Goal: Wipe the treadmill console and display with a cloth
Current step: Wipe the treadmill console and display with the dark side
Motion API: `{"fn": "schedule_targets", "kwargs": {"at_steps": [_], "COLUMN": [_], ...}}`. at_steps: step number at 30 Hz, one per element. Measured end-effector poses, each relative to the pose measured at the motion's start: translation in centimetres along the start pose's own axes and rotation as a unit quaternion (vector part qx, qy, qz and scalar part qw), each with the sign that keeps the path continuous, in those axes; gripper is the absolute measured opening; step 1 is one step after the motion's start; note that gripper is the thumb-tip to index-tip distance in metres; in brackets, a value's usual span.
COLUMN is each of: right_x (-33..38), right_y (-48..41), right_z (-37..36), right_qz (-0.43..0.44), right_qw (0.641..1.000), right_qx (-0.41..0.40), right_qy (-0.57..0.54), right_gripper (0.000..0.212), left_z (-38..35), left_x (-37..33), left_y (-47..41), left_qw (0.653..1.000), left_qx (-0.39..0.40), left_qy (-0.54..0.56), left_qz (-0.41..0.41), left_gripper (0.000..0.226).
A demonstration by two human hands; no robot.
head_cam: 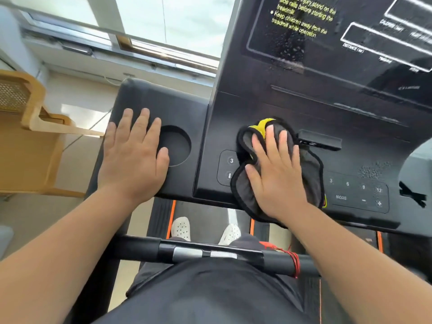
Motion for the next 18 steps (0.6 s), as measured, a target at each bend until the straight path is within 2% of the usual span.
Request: {"fn": "schedule_targets", "kwargs": {"at_steps": [5,9,11,15,17,18], "right_x": [8.6,9.0,5.9,-1.0,0.2,2.0], "right_y": [0.0,2.1,2.8,2.0,1.2,0.9], "right_z": [1.8,0.9,0.0,-1.1,-0.4,0.2], "right_qz": [0.094,0.168,0.144,-0.012,-0.058,-0.048], "right_qw": [0.995,0.985,0.989,1.0,0.998,0.999], "right_qx": [-0.038,-0.047,-0.038,0.026,0.02,0.008], "right_qy": [-0.008,0.005,0.014,-0.012,0.0,0.004], "right_gripper": [0.065,0.063,0.063,0.069,0.072,0.072], "left_z": [-0.2,-0.2,-0.1,-0.1,-0.1,-0.1], "left_x": [0.0,-0.1,-0.1,0.0,-0.1,-0.1], "left_y": [0.1,0.1,0.1,0.2,0.2,0.1], "left_qw": [1.0,1.0,1.0,1.0,1.0,1.0], "left_qx": [0.004,0.006,0.004,0.0,-0.002,-0.003], "left_qy": [-0.009,-0.014,-0.013,-0.008,-0.009,-0.011], "left_qz": [0.001,0.003,0.003,0.0,-0.003,-0.003], "left_gripper": [0.068,0.068,0.068,0.067,0.067,0.067]}}
Point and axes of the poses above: each hand's wrist, its own y-axis away from the middle knuckle, its own z-axis out of the back of the hand, x = y × z, the point moved 9 cm from there along -y, towards the middle knuckle, and after that the axes turned 15 degrees about y, right-handed, at the moved point
